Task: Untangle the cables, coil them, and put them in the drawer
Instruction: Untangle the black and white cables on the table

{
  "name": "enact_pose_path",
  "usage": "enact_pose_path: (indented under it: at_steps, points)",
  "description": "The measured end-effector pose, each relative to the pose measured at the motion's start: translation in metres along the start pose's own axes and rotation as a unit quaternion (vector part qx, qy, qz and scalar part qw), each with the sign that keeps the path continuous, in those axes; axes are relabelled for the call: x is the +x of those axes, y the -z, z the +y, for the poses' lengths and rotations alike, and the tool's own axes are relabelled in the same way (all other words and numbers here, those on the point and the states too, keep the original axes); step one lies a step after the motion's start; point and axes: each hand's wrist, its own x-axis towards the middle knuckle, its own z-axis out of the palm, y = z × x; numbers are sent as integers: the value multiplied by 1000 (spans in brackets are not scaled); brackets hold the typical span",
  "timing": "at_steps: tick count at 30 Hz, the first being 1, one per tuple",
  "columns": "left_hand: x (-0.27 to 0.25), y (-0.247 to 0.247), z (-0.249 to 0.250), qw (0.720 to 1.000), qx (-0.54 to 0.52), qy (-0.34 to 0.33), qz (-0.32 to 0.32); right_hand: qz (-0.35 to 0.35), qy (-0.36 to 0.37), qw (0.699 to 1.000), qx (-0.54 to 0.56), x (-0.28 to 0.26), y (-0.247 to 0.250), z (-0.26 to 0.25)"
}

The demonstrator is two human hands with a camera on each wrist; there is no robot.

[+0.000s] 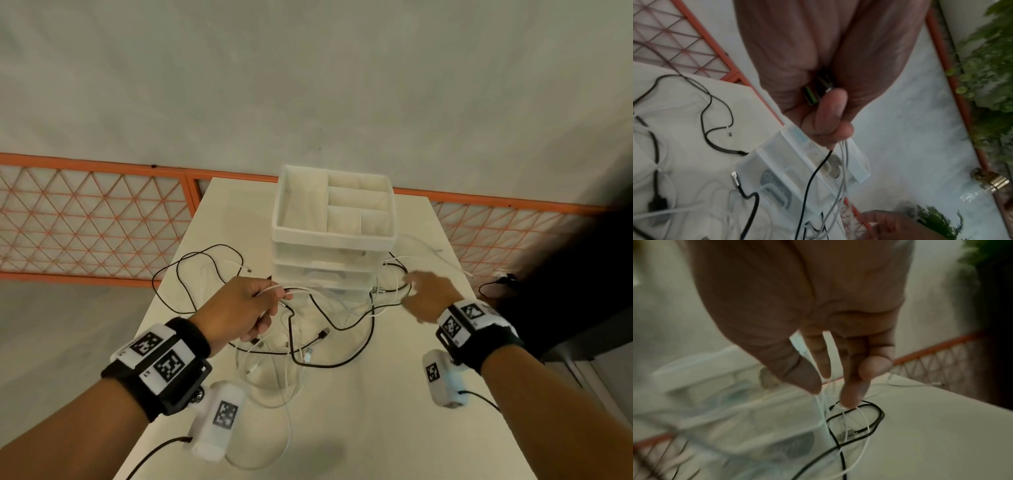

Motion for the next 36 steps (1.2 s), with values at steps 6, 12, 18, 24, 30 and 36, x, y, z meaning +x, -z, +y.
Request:
enact_pose_path:
  at_steps: [6,12,18,24,30,36]
  points:
    - [-9,-6,7,992,111,-37,-44,-62,238,963,107,-62,-23,-72]
    - [-21,6,14,988,104,-106,-35,-105,125,987,4,-37,-55,-64]
    - [-29,34,-23,976,209,-23,-57,78,7,987,137,-2,-24,-8]
    - [-15,2,-57,939,313,86,-113,36,49,991,120,6,-57,-6]
    - [-13,2,-59,980,152,126,-10,86,59,980,170,-32,-106,-18]
    - [-10,8,-35,995,-3,82,58,-43,156,987,9,-48,-171,-37]
